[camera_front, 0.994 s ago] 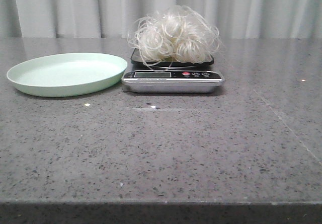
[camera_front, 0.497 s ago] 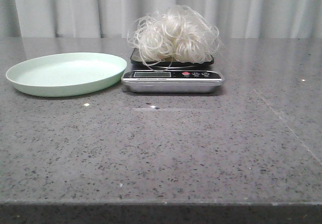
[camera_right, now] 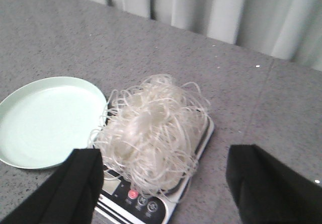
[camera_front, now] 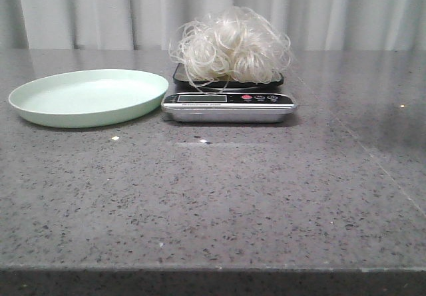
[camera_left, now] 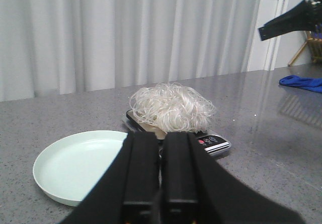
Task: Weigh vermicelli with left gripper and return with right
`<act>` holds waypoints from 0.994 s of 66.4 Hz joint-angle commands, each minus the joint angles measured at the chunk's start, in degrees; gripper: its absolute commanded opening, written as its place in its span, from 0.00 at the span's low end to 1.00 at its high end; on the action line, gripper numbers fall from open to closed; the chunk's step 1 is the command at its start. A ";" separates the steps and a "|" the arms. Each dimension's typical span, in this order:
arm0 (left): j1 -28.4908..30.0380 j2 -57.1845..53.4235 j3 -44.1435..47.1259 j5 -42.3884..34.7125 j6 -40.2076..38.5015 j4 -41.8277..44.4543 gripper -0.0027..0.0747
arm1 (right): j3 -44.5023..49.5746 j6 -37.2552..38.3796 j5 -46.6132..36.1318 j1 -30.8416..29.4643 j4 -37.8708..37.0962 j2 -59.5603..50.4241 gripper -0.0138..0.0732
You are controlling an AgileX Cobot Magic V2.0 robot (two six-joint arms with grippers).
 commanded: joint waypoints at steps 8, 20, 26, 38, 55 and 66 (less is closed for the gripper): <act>-0.37 0.67 -1.51 -4.78 -0.12 -0.63 0.20 | -17.66 0.45 8.43 1.18 1.58 13.92 0.86; -0.37 0.67 -1.51 -4.78 -0.12 -0.63 0.20 | -29.62 4.50 17.51 0.95 2.60 25.99 0.86; -0.37 0.67 -1.51 -4.78 -0.12 -0.63 0.20 | -34.47 5.43 22.16 0.95 2.69 30.97 0.86; -0.37 0.67 -1.51 -4.78 -0.12 -0.84 0.20 | -42.01 5.61 32.17 0.95 2.69 39.90 0.86; -0.37 0.67 -1.51 -4.78 -0.12 -0.87 0.20 | -48.77 5.61 43.58 1.14 3.29 48.01 0.60; -0.37 0.67 -1.51 -4.78 -0.12 -0.87 0.20 | -53.92 5.55 44.18 1.14 3.29 47.90 0.36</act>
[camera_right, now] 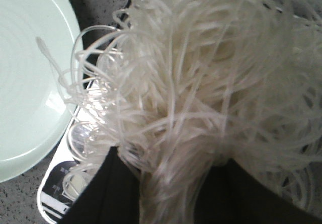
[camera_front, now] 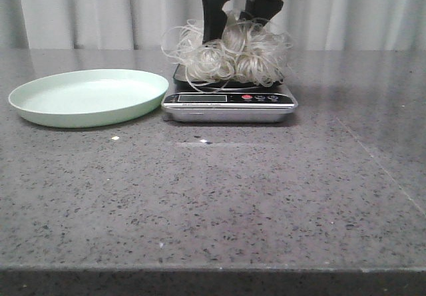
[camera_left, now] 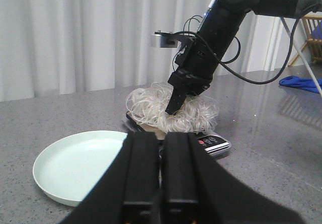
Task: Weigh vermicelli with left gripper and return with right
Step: 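Lower the right gripper onto the vermicelli and close it, then lift the vermicelli with the right gripper and lower it onto the plate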
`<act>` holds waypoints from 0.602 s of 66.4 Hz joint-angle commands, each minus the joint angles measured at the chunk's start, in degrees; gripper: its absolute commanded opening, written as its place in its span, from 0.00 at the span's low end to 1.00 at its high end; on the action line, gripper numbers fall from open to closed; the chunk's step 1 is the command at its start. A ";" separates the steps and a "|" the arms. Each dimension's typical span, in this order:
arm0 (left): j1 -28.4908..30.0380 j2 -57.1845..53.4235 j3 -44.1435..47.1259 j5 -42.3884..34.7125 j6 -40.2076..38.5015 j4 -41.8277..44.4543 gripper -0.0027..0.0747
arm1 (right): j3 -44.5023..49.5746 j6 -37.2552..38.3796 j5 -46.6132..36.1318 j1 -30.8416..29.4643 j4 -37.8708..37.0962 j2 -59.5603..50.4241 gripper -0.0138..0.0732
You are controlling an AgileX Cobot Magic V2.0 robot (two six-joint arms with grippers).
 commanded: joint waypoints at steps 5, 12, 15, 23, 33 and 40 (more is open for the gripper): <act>-0.37 0.67 -1.51 -4.78 -0.12 -0.83 0.20 | -9.34 -0.32 4.67 0.03 -0.45 -2.26 0.36; -0.37 0.67 -1.51 -4.78 -0.12 -0.83 0.20 | -16.05 -0.32 5.48 1.69 -0.41 -2.26 0.36; -0.37 0.67 -1.51 -4.78 -0.12 -0.83 0.20 | -17.88 -0.32 5.11 2.57 -0.41 -2.26 0.36; -0.37 0.67 -1.51 -4.78 -0.12 -0.83 0.20 | -20.96 -0.70 2.07 6.05 -0.41 -2.10 0.36; -0.37 0.67 -1.51 -4.86 -0.12 -0.83 0.20 | -20.96 -1.13 -2.13 10.33 -0.41 -0.30 0.36; -0.37 0.67 -1.51 -4.86 -0.12 -0.83 0.20 | -20.96 -1.13 -3.81 12.12 -0.30 2.26 0.37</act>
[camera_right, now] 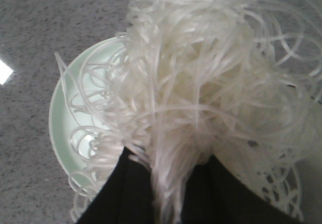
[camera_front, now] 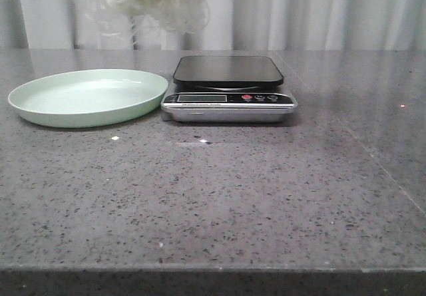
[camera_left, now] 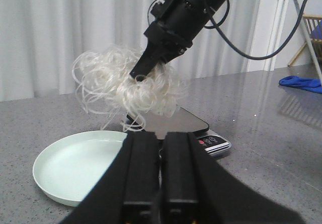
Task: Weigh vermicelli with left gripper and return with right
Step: 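Lift the vermicelli with the right gripper and lower it onto the plate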
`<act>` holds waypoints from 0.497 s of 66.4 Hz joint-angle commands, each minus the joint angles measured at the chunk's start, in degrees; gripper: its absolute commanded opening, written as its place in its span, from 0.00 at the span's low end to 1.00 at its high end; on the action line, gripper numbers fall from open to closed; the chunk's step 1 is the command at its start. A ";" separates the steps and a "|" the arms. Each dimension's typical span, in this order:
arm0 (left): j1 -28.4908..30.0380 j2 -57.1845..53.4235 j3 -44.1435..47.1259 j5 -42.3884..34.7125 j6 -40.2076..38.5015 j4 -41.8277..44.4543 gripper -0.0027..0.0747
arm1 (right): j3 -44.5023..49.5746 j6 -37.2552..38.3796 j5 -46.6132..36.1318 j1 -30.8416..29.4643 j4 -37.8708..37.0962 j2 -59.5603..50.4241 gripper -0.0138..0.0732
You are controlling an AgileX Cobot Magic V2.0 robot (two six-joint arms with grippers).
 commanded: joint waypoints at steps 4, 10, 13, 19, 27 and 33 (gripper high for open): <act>-0.37 0.67 -1.51 -4.86 -0.12 -0.83 0.20 | -1.88 -0.56 -6.46 1.96 0.82 0.19 0.38; -0.37 0.67 -1.51 -4.86 -0.12 -0.83 0.20 | -1.88 -0.56 -8.12 3.14 2.95 1.81 0.46; -0.37 0.67 -1.51 -4.86 -0.12 -0.83 0.20 | -1.88 -0.56 -8.44 3.61 3.42 2.41 0.53; -0.37 0.67 -1.51 -4.86 -0.12 -0.83 0.20 | -1.88 -0.56 -8.57 3.72 3.33 3.00 0.70; -0.37 0.67 -1.51 -4.86 -0.12 -0.83 0.20 | -1.88 -0.56 -8.72 3.35 3.26 2.83 0.86; -0.37 0.67 -1.51 -4.86 -0.12 -0.83 0.20 | -2.16 -0.56 -7.96 2.43 3.26 1.51 0.86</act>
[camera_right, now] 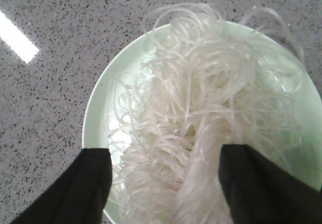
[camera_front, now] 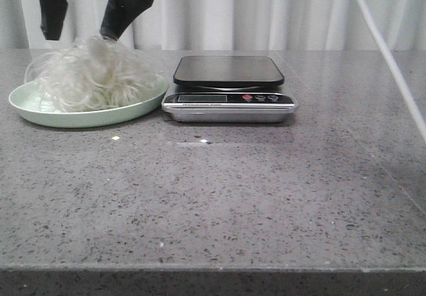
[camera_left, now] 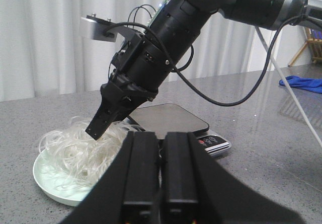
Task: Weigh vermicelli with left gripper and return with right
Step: 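Lift the vermicelli with the right gripper and lower it onto the plate, then open the right gripper and raise it away from the plate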
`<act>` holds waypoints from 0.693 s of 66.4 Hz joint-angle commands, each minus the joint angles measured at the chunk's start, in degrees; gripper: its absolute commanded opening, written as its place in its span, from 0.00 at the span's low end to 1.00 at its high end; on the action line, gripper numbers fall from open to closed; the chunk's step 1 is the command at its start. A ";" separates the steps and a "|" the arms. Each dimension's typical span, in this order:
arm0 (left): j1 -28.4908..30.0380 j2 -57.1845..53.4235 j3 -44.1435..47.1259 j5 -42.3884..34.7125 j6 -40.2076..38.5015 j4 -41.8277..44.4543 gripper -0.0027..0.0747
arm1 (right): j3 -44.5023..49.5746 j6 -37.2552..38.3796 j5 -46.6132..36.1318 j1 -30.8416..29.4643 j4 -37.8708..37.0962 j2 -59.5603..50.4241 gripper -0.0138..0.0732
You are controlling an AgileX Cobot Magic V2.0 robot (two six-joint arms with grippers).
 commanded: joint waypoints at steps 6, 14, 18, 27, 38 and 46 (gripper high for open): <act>-0.37 0.67 -1.51 -4.86 -0.12 -0.83 0.20 | -2.36 -0.56 -0.88 -3.04 0.11 -8.22 0.86; -0.37 0.67 -1.51 -4.86 -0.12 -0.83 0.20 | -2.36 -0.56 2.04 -5.62 -0.92 -11.93 0.86; -0.37 0.67 -1.51 -4.86 -0.12 -0.83 0.20 | -2.11 -0.62 4.15 -6.91 -2.88 -13.98 0.86; -0.37 0.67 -1.51 -4.86 -0.12 -0.83 0.20 | 0.76 -0.61 7.00 -9.20 -8.20 -18.72 0.86; -0.37 0.67 -1.51 -4.86 -0.12 -0.83 0.20 | 11.02 -1.11 3.42 -11.06 -8.98 -27.37 0.86; -0.37 0.67 -1.51 -5.27 -0.12 -0.83 0.20 | 21.95 -1.53 -2.44 -11.06 -9.05 -35.37 0.86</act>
